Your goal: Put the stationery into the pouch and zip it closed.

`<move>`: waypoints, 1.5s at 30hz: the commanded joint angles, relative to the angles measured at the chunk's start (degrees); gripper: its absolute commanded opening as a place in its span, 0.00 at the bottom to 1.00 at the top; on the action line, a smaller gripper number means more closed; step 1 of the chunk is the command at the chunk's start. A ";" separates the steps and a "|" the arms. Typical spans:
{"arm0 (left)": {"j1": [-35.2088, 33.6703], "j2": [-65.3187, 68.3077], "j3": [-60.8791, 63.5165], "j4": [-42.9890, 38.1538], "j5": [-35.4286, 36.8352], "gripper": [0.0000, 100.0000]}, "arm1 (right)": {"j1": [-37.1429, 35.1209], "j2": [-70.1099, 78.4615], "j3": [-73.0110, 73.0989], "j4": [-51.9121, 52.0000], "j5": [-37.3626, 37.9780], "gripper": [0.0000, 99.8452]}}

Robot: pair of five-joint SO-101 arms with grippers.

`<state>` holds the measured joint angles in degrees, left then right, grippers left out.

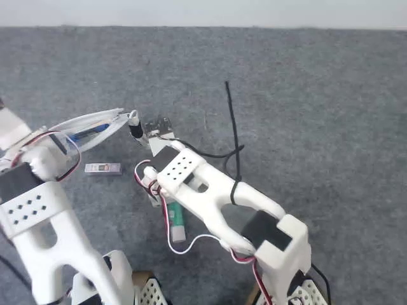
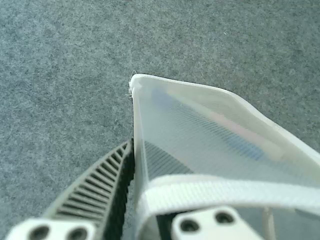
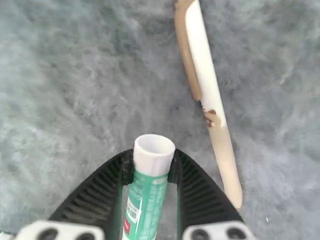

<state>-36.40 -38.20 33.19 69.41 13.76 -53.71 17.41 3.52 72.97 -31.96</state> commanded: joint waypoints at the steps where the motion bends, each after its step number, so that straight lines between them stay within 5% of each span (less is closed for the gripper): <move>1: -0.18 -0.35 -3.30 0.18 -0.88 0.01 | -0.22 -6.11 -2.20 1.45 0.88 0.01; 22: 0.00 -0.62 -2.15 -0.70 -0.88 0.01 | -0.31 -24.04 -0.09 9.19 5.63 0.01; 45: 0.09 -0.62 -2.15 -0.70 -0.88 0.01 | -0.40 -63.43 35.87 -22.29 9.41 0.01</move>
<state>-36.40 -38.20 33.19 69.41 13.76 -53.80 -40.44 37.89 54.86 -23.60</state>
